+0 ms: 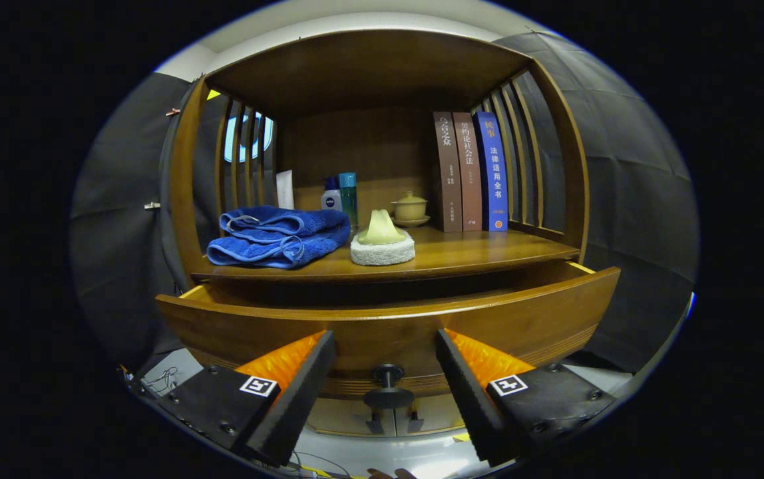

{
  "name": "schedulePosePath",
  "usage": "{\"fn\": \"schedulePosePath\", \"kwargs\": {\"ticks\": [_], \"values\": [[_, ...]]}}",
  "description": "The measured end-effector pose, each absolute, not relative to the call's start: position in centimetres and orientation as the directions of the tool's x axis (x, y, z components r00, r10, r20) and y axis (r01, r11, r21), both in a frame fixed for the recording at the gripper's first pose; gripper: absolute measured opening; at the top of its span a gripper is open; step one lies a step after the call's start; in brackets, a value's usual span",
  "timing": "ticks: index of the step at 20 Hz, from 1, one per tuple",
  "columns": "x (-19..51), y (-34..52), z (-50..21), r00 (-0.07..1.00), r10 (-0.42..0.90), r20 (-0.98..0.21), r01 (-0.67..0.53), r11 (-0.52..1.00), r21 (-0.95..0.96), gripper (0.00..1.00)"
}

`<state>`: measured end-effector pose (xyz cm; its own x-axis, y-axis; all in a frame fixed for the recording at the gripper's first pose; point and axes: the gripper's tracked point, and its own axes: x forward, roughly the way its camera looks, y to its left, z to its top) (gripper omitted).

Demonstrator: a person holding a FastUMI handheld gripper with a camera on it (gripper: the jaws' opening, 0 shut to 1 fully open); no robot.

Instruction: Pull open the drawer, take out the items inside it, and place them on the countertop above the cabinet.

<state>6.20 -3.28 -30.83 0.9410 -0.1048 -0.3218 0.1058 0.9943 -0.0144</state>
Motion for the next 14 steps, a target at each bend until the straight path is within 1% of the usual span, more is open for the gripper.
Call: {"fn": "schedulePosePath", "kwargs": {"ticks": [7, 14], "values": [[10.5, -3.4, -31.8, 0.934, -0.119, -0.336, 0.109, 0.993, -0.048, 1.0], [11.2, -3.4, -32.9, 0.927, -0.119, -0.356, 0.113, 0.993, -0.039, 1.0]]}}
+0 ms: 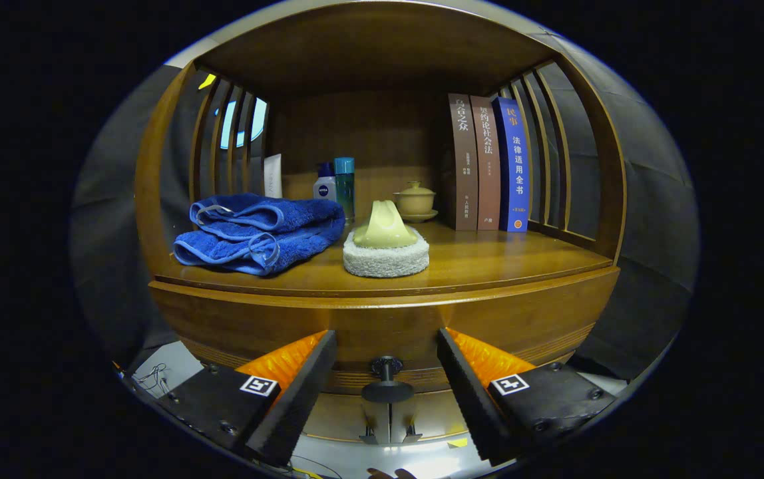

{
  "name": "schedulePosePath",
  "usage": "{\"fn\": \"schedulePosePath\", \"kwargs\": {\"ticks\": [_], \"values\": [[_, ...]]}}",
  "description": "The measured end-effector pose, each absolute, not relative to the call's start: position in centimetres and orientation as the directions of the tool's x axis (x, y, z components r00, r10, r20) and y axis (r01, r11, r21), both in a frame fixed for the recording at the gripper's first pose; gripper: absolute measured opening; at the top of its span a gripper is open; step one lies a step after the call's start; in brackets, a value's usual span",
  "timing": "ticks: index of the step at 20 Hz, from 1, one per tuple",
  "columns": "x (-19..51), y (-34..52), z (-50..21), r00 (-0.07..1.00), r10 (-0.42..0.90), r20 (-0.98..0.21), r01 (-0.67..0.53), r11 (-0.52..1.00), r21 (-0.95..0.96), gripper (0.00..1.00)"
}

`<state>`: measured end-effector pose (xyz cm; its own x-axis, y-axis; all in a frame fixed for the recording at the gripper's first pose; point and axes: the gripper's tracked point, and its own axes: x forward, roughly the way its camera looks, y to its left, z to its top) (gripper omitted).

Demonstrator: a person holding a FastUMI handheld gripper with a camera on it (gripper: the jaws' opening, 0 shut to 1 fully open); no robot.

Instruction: Pull open the drawer, take out the items inside it, and place them on the countertop above the cabinet.

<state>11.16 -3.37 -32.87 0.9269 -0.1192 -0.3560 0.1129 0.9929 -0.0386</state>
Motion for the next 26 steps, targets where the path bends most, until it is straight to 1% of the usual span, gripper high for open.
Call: {"fn": "schedulePosePath", "kwargs": {"ticks": [7, 11, 15, 19, 23, 26], "values": [[11.2, -3.6, -33.1, 0.923, -0.115, -0.368, 0.106, 0.993, -0.046, 1.0], [10.8, -4.0, -32.9, 0.912, -0.139, -0.387, 0.139, 0.99, -0.027, 1.0], [9.7, -3.7, -30.6, 0.923, -0.14, -0.358, 0.143, 0.99, -0.017, 1.0], [8.1, -3.2, -26.2, 0.935, -0.14, -0.325, 0.127, 0.99, -0.061, 1.0], [7.2, -2.2, -18.9, 0.958, -0.124, -0.258, 0.113, 0.992, -0.054, 1.0], [7.0, -0.6, -13.2, 0.976, -0.061, -0.21, 0.055, 0.998, -0.034, 1.0]]}}
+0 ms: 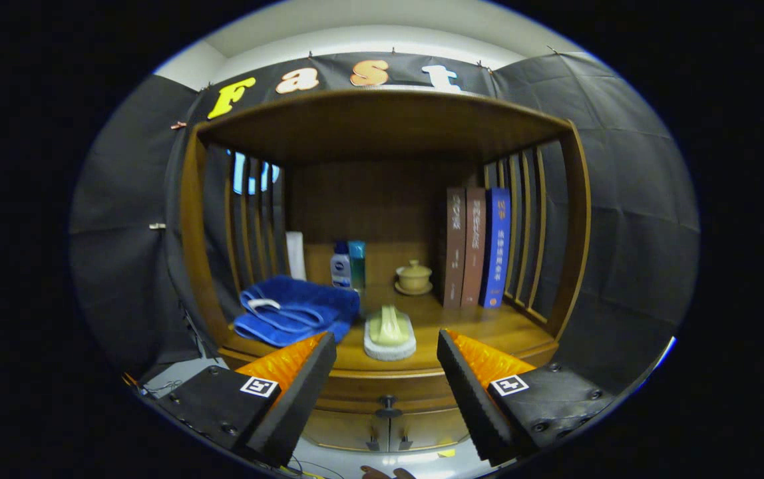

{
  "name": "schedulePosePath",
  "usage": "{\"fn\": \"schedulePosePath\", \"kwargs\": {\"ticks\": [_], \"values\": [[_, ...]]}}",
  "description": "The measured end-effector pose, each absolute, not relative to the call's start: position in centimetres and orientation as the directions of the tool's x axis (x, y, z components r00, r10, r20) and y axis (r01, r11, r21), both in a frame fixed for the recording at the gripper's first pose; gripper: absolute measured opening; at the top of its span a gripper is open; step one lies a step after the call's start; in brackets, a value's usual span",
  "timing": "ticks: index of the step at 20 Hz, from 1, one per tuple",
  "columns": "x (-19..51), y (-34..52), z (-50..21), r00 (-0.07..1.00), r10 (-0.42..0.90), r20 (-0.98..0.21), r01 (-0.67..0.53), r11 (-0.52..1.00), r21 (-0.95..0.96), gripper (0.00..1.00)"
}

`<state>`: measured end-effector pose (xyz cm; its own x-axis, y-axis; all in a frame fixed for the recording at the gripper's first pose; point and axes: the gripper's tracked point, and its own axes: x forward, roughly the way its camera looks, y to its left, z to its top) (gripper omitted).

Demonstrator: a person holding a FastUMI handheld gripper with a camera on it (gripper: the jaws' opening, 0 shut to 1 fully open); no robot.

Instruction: Pull open the drawer, take out the items inside it, and place them on the countertop above the cabinet.

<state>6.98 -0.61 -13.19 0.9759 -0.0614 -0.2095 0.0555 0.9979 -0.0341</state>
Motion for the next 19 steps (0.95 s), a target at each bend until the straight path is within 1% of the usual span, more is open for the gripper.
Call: {"fn": "schedulePosePath", "kwargs": {"ticks": [2, 5, 9, 13, 19], "values": [[6.5, -0.3, -9.9, 0.982, -0.041, -0.184, 0.04, 0.999, -0.008, 1.0], [6.0, -1.0, -5.9, 0.985, -0.068, -0.161, 0.07, 0.998, 0.003, 1.0], [4.9, -1.1, -2.0, 0.989, -0.083, -0.121, 0.081, 0.997, -0.021, 0.99], [3.7, -0.1, 0.3, 0.994, -0.062, -0.091, 0.062, 0.998, -0.008, 0.99], [2.2, 0.6, 0.6, 0.996, -0.047, -0.079, 0.046, 0.999, -0.018, 0.99]]}}
